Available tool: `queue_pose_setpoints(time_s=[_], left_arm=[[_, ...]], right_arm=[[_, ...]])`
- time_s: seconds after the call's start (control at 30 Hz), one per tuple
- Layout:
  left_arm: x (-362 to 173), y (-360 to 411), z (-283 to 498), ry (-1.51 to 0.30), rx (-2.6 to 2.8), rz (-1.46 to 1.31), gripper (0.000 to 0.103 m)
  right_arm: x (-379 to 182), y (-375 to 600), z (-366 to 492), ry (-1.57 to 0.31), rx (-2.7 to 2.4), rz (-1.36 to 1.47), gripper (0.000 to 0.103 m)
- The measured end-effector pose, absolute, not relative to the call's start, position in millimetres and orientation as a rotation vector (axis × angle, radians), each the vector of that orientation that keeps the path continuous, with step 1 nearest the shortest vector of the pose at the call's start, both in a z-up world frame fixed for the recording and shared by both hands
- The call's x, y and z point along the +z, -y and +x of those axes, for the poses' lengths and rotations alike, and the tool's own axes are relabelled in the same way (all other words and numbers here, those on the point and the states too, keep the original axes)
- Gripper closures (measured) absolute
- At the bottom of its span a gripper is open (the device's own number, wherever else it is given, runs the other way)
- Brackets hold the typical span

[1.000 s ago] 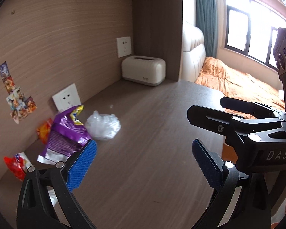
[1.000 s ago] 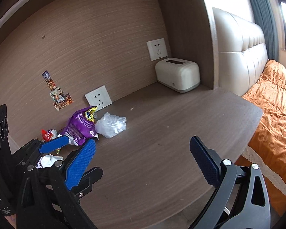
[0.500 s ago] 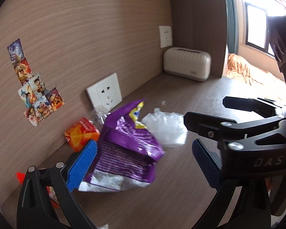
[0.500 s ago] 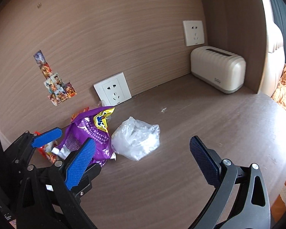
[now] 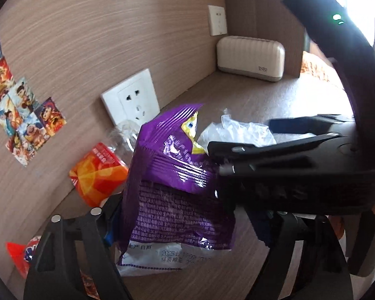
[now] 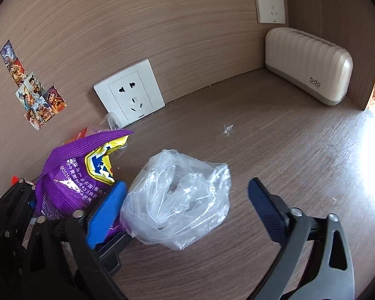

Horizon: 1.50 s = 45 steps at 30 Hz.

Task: Collect trash
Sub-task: 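Grasp the purple snack bag with the left tool while the right tool grasps the clear plastic bag, then carry the purple bag and clear bag to the white bin and release both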

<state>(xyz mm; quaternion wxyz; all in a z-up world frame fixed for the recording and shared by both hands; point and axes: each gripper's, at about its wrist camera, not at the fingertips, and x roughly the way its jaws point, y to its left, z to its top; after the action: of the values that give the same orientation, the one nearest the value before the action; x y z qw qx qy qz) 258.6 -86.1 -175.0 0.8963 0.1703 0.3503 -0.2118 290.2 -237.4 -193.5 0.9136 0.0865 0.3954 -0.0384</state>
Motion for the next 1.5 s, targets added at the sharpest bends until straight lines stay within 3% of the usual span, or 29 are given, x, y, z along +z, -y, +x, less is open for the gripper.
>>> queue_pose_setpoints(time_s=[0.1,0.2,1.0,1.5], left_arm=[[-174.8,88.0,254.1,-0.718,-0.441,0.346,0.035],[-169.0,89.1,244.5,-0.696,-0.436,0.339,0.041],[-114.2,190.6,127.7,-0.640,-0.648,0.316,0.050],[-153.0,310.8,37.5,-0.715,-0.927,0.411,0.050]], right_arm=[[-196.0,235.0,286.7,-0.817,-0.078,0.160,0.058],[-187.6,237.8,272.1,-0.784,-0.076,0.173,0.065],[-108.6,324.9,83.4,-0.610,-0.243,0.245,0.066],[-126.0,409.8,-67.9,-0.621,-0.510,0.396,0.066]])
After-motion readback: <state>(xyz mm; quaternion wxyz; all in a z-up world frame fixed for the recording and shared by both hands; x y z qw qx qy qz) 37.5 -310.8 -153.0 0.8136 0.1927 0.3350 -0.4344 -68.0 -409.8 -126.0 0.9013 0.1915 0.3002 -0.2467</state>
